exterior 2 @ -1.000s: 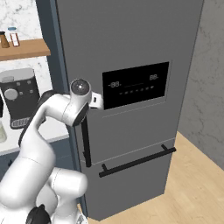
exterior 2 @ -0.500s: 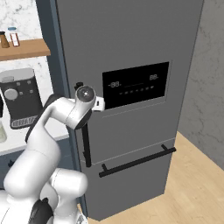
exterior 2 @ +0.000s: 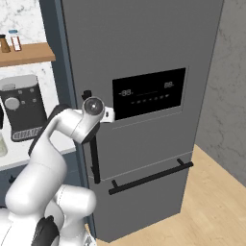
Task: Grab a lemon wedge from the fridge and one ice cube from the ice bowl, and put them in the glass of lemonade.
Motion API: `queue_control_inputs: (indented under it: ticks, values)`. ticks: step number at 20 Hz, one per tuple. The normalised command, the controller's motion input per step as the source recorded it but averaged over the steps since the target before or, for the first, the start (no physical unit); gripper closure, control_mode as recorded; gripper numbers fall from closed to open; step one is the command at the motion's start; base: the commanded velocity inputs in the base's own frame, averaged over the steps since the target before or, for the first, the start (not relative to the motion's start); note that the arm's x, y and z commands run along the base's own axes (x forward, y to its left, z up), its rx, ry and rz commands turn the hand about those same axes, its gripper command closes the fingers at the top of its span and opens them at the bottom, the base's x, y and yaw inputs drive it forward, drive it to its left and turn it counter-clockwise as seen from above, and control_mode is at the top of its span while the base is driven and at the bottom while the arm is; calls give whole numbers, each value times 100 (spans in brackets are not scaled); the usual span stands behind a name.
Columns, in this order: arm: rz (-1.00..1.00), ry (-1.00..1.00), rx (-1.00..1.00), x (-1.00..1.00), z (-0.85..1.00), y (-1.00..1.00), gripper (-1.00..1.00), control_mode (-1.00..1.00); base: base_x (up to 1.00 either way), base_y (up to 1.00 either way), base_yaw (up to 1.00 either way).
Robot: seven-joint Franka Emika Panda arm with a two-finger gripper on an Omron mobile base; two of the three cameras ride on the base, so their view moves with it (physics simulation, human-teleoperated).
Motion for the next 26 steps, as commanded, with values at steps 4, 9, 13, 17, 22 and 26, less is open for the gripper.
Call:
queue_control_inputs:
  ticks: [4,9,13,17,22,26]
  values:
    - [0,1,0,35,-3,23,-100,-100,0,0,0]
    - [0,2,0,29,-4,19,100,-100,0,0,0]
    - [0,2,0,0,0,1,100,-100,0,0,0]
    - [0,-4,-5,-19,4,-48,100,-100,0,0,0]
    - [-2,-6,0,-43,4,-91,100,-100,0,0,0]
    - [-6,-13,0,-62,15,-100,100,-100,0,0,0]
